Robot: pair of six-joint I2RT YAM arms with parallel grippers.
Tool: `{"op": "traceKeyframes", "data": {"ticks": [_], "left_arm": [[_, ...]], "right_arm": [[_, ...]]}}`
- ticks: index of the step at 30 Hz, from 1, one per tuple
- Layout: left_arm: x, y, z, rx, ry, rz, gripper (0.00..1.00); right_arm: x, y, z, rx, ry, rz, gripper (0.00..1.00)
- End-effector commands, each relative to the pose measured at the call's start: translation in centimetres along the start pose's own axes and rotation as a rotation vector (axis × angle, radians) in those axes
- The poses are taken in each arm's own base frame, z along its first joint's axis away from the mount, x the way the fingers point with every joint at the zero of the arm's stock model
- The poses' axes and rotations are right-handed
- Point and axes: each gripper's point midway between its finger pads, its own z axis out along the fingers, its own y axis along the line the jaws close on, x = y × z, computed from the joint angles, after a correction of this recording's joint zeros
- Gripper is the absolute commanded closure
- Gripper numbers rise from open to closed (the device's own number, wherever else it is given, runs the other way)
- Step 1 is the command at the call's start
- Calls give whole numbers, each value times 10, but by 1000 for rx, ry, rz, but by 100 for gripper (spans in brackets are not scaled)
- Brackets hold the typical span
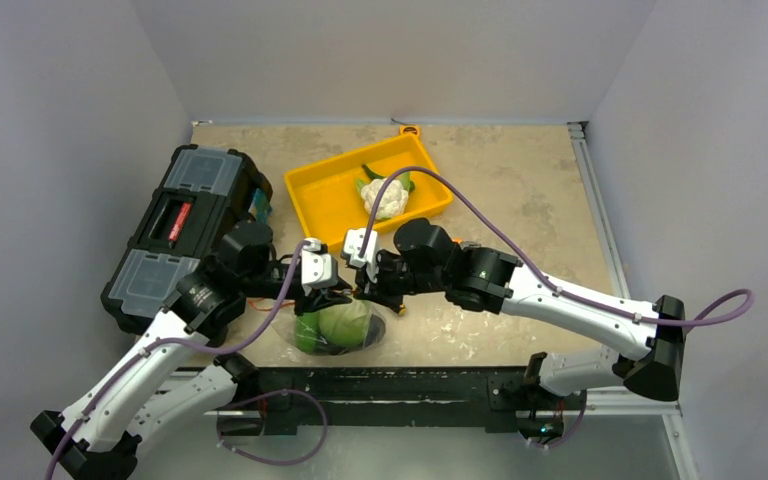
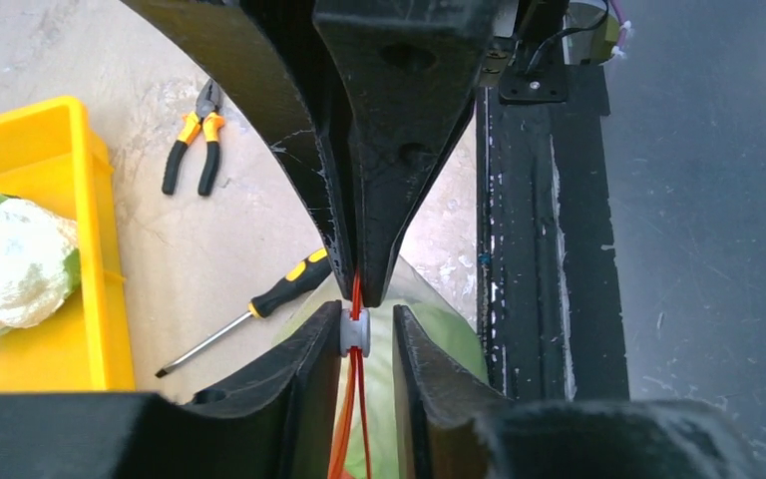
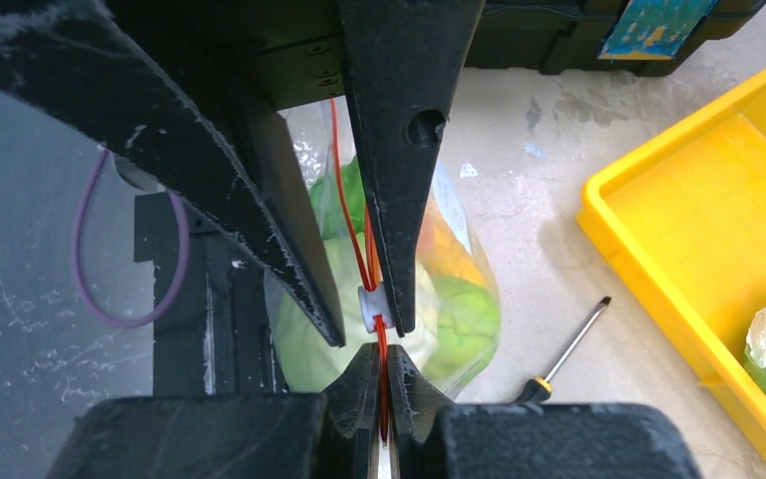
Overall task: Place the food in the zip-top bag and seal the zipper
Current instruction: Zip the zipper food storage bag at the center of the board.
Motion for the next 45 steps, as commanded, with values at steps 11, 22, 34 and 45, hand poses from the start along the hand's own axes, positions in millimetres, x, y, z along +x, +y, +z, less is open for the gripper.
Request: {"op": "traceKeyframes", "data": {"ticks": [11,22,34,45], "left_arm": [[-26,11,-13,-97,-33,31,100],[-9,4,-32,-153,55,-30,100],[2,-1,-46,-192,121,-57,100],[29,-13,-59,-217,183,-71,100]], "right_arm": [[-27,-24,-13,278,-125,60,100],[14,-75,-63,734,-110,383,100],[47,-103,-128,1073,-107,512,100],[67,-106,-167,1174,-119,538,100]]}}
